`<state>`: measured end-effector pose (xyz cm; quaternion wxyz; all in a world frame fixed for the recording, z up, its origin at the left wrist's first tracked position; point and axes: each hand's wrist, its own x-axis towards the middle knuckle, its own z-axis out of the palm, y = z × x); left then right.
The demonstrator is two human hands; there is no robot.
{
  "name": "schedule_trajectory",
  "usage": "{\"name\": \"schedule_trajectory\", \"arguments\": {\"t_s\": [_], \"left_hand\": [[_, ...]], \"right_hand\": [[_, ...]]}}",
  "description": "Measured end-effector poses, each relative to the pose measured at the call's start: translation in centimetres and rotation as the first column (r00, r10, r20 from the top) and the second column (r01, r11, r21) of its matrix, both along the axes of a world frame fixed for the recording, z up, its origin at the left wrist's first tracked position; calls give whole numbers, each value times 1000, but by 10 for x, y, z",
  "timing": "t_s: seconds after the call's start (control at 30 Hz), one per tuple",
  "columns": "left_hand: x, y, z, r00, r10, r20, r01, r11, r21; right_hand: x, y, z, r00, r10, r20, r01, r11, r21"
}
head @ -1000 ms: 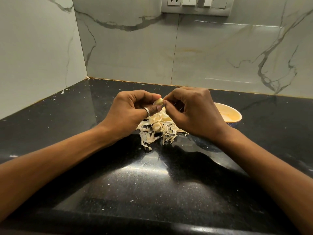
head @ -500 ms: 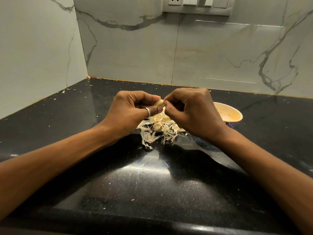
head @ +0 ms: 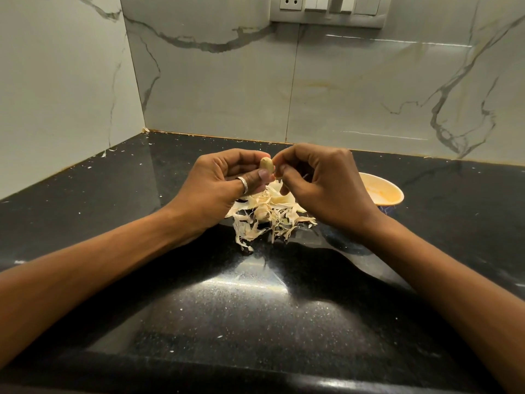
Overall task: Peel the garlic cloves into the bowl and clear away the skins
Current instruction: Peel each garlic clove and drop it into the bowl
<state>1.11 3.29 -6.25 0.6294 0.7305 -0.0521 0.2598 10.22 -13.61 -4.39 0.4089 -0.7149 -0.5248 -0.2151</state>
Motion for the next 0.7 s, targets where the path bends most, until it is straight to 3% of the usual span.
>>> {"name": "schedule_trajectory", "arguments": {"t_s": [0.33, 0.7], "left_hand": [[0, 0, 0, 999, -53, 11, 53, 997, 54], [2, 2, -3, 999, 19, 34, -22, 994, 110]], "right_hand": [[-1, 0, 2, 1000, 0, -1, 0, 1000, 23], [-2, -2, 5, 996, -13, 91, 12, 1000, 14]]}}
